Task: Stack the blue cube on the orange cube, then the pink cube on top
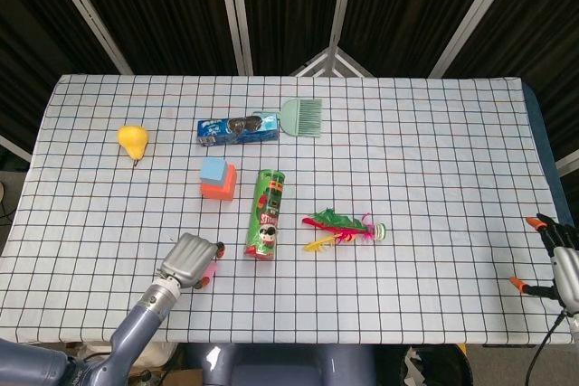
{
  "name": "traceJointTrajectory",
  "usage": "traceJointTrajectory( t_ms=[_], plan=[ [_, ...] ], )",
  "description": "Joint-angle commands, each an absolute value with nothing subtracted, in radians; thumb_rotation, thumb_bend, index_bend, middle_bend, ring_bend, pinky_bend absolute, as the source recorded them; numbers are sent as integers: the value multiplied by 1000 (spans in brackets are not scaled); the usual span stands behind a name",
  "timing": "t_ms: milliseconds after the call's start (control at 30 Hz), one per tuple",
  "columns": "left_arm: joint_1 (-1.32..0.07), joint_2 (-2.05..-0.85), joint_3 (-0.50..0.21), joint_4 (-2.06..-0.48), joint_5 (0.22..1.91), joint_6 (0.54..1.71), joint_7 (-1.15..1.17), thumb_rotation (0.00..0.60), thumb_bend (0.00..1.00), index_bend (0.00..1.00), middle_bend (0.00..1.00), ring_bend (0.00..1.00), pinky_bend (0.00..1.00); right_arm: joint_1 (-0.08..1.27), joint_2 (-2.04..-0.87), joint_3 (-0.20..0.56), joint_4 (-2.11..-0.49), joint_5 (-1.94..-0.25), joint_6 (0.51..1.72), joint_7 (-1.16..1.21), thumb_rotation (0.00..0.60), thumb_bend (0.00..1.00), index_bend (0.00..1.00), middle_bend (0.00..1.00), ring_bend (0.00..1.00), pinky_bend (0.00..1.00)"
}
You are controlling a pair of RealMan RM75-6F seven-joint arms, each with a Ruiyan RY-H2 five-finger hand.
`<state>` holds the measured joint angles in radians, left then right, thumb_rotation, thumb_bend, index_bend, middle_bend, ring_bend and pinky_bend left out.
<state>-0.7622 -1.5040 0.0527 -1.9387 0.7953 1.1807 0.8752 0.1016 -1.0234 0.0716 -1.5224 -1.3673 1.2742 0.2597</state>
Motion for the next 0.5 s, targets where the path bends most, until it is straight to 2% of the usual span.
traceJointTrajectory(
  t_ms=[33, 500],
  plan=[
    [-764, -1513, 56, -1942, 793, 1187, 889, 600, 277, 393, 896, 756, 885, 100, -1022, 72, -1524, -1367, 1277, 262, 600, 107, 143, 91, 100, 61],
    [-764, -1525, 42, -1935, 780, 1211, 904, 600, 277, 398, 897, 756, 886, 99, -1019, 73, -1521, -1365, 1275, 278, 600, 107, 142, 91, 100, 61]
  ],
)
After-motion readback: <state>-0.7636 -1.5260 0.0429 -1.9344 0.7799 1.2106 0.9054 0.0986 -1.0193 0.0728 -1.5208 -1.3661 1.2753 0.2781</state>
